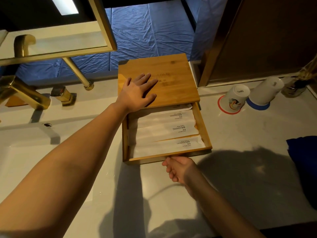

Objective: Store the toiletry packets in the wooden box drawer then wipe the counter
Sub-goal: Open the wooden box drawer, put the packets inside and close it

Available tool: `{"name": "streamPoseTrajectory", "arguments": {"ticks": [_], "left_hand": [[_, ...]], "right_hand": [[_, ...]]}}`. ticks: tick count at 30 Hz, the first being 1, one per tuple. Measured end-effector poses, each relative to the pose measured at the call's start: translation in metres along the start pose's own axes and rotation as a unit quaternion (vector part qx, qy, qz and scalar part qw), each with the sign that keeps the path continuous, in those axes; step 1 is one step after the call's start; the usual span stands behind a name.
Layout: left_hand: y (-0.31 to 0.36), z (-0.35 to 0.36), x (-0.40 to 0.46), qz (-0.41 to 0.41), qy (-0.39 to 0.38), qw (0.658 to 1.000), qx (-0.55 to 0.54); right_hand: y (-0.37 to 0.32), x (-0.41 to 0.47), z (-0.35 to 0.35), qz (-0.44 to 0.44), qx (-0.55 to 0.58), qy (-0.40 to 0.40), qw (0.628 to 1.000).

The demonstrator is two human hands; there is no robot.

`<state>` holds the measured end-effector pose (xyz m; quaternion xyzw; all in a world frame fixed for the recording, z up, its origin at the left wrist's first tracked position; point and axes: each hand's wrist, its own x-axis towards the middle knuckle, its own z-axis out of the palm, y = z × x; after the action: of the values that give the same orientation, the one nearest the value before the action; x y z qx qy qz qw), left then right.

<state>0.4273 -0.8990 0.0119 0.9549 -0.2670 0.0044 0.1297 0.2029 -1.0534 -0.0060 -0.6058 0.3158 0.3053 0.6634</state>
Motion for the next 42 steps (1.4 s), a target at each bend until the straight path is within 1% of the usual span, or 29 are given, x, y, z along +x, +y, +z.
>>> {"name": "streamPoseTrajectory", "arguments": {"ticks": [3, 9, 13, 17, 21, 27, 32, 37, 42], "left_hand": [[0.001, 0.000, 0.000, 0.000, -0.005, 1.000, 0.001], [0.000, 0.000, 0.000, -0.001, -0.002, 1.000, 0.006], [0.000, 0.000, 0.000, 0.000, -0.004, 1.000, 0.009], [-0.001, 0.001, 0.000, 0.002, -0.007, 1.000, 0.013], [0.000, 0.001, 0.000, -0.005, -0.005, 1.000, 0.016], [0.001, 0.001, 0.000, -0.003, -0.013, 1.000, 0.022], [0.001, 0.001, 0.001, 0.002, -0.010, 0.999, 0.033], [-0.002, 0.001, 0.002, 0.007, -0.014, 0.999, 0.037], [-0.003, 0.003, 0.002, 0.014, -0.015, 0.999, 0.032]], "right_hand": [[0.003, -0.002, 0.000, -0.024, -0.008, 0.007, 1.000], [0.007, 0.004, 0.000, -0.042, 0.013, 0.008, 0.999], [0.013, 0.012, 0.005, -0.073, 0.018, 0.009, 0.997], [0.013, 0.020, 0.007, -0.087, 0.042, 0.036, 0.995], [-0.006, 0.039, 0.009, -0.109, 0.000, 0.087, 0.990], [-0.040, 0.062, 0.016, -0.155, -0.032, 0.089, 0.983], [-0.091, 0.087, 0.028, -0.195, -0.016, 0.093, 0.976], [-0.084, 0.098, 0.028, -0.211, -0.043, 0.096, 0.972], [-0.087, 0.098, 0.034, -0.201, -0.029, 0.117, 0.972]]}}
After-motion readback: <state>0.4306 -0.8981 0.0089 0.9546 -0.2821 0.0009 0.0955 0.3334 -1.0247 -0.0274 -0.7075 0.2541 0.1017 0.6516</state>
